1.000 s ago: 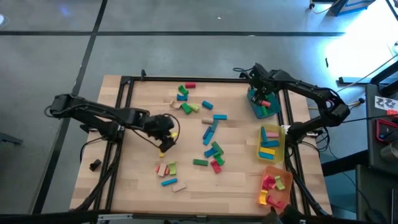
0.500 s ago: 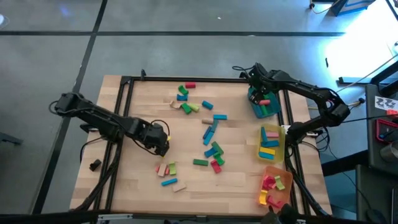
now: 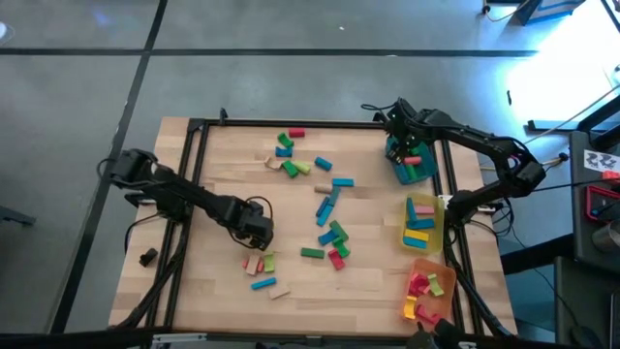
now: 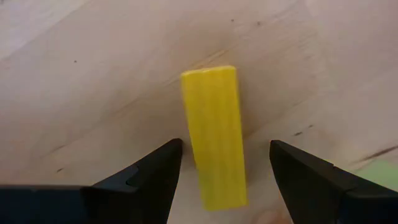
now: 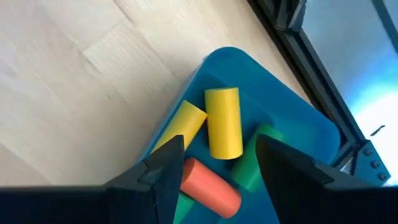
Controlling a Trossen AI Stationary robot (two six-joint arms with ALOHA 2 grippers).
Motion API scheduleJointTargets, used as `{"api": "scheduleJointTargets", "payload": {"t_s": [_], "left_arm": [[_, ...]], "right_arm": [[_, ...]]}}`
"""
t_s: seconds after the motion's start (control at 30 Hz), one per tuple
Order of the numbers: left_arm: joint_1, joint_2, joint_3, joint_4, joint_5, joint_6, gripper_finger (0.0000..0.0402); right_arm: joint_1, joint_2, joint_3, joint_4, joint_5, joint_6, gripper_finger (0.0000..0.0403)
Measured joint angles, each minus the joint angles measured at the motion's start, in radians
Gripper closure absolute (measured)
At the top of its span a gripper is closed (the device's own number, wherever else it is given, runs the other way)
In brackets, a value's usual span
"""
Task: Sort blocks by size
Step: Put the yellow rectangular block into the yellow bin
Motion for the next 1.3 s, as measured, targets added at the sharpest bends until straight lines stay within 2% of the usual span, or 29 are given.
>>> {"api": "scheduleJointTargets", "payload": {"t_s": [0.07, 0.17, 0.43, 0.57, 0.97, 1.13, 1.3], "left_arm": [[-0.002, 0.014, 0.002, -0.008, -0.001, 0.006, 0.0164], [-0.003, 0.021, 0.007, -0.032, -0.004, 0.029, 0.0192], [-0.007, 0.027, 0.046, -0.079, -0.035, 0.108, 0.0316], [-0.007, 0.03, 0.062, -0.064, -0.071, 0.144, 0.0319], [0.026, 0.032, 0.181, -0.016, -0.188, 0.33, 0.0311], [0.071, 0.031, 0.214, 0.179, -0.215, 0.512, 0.0311], [0.118, 0.031, 0.215, 0.421, -0.263, 0.728, 0.0307]], "right_arm": [[0.0, 0.0, 0.0, -0.001, -0.008, 0.0, 0.0203], [0.0, 0.0, 0.0, -0.001, -0.021, 0.0, 0.0203], [0.0, 0.0, 0.0, -0.003, -0.022, 0.0, 0.0203], [0.0, 0.0, 0.0, -0.002, -0.051, 0.0, 0.0203], [0.0, 0.0, 0.0, 0.002, -0.312, -0.003, 0.0203], [0.0, 0.0, 0.0, 0.016, -0.5, 0.004, 0.0203], [0.0, 0.0, 0.0, 0.069, -0.734, 0.14, 0.0203]]}}
